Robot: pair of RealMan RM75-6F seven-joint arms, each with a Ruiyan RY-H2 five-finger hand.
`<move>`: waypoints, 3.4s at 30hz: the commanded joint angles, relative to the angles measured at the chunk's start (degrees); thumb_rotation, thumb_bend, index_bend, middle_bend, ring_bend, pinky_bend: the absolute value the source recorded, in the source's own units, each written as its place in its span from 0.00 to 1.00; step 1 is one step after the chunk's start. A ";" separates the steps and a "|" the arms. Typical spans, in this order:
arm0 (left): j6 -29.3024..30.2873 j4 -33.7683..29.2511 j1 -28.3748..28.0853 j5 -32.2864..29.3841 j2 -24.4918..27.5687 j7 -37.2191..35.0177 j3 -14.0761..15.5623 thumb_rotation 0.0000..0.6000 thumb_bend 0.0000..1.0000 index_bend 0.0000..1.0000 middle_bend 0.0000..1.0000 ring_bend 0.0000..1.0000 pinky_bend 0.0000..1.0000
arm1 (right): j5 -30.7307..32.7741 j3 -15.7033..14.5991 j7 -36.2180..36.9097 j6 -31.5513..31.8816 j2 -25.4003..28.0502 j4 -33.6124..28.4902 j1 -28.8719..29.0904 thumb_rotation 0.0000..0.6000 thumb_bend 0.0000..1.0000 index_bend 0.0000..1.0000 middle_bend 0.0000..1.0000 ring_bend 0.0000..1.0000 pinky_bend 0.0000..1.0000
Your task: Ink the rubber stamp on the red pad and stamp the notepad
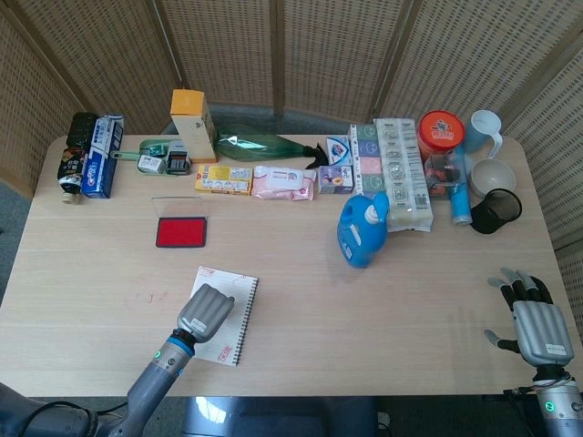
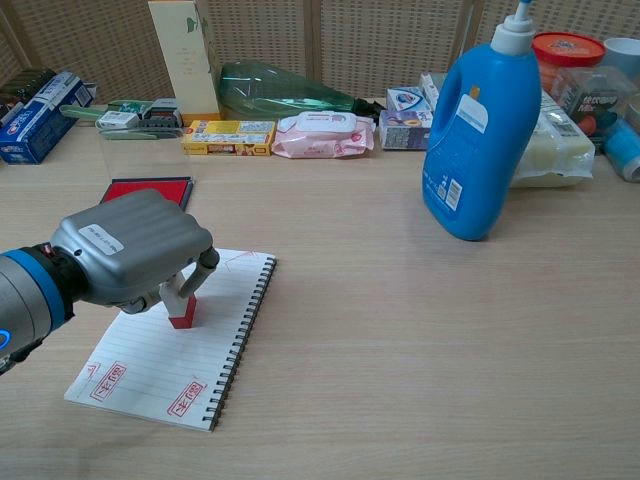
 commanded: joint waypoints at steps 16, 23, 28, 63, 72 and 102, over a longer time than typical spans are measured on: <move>-2.41 2.10 0.09 -2.52 -0.47 -2.37 -1.48 1.00 0.36 0.67 1.00 1.00 1.00 | -0.21 -0.06 0.16 0.06 0.04 -0.01 -0.01 1.00 0.06 0.21 0.12 0.11 0.08; -3.14 3.61 0.12 -2.52 -0.97 -3.69 -1.72 1.00 0.36 0.67 1.00 1.00 1.00 | -0.09 -0.08 0.05 -0.13 -0.07 0.17 0.06 1.00 0.06 0.21 0.12 0.11 0.08; -3.39 3.91 0.18 -2.53 -1.14 -3.85 -1.54 1.00 0.36 0.67 1.00 1.00 1.00 | -0.25 -0.15 -0.03 -0.10 -0.10 0.21 0.06 1.00 0.06 0.21 0.12 0.11 0.08; 6.55 -12.70 2.89 4.83 15.77 -6.93 -6.20 1.00 0.36 0.68 1.00 1.00 1.00 | -0.37 -0.41 -0.83 -0.18 -0.38 0.03 0.07 1.00 0.06 0.21 0.12 0.11 0.08; 4.35 -4.46 6.36 0.53 21.75 -17.69 -6.69 1.00 0.35 0.68 1.00 1.00 1.00 | -0.54 -0.53 -1.15 -0.12 -0.44 -0.31 0.04 1.00 0.06 0.21 0.12 0.11 0.08; -6.20 17.31 8.12 -1.22 13.39 -28.75 -6.60 1.00 0.34 0.68 1.00 1.00 1.00 | -0.14 -0.77 -2.35 -0.69 -1.18 -0.40 0.22 1.00 0.06 0.21 0.12 0.11 0.08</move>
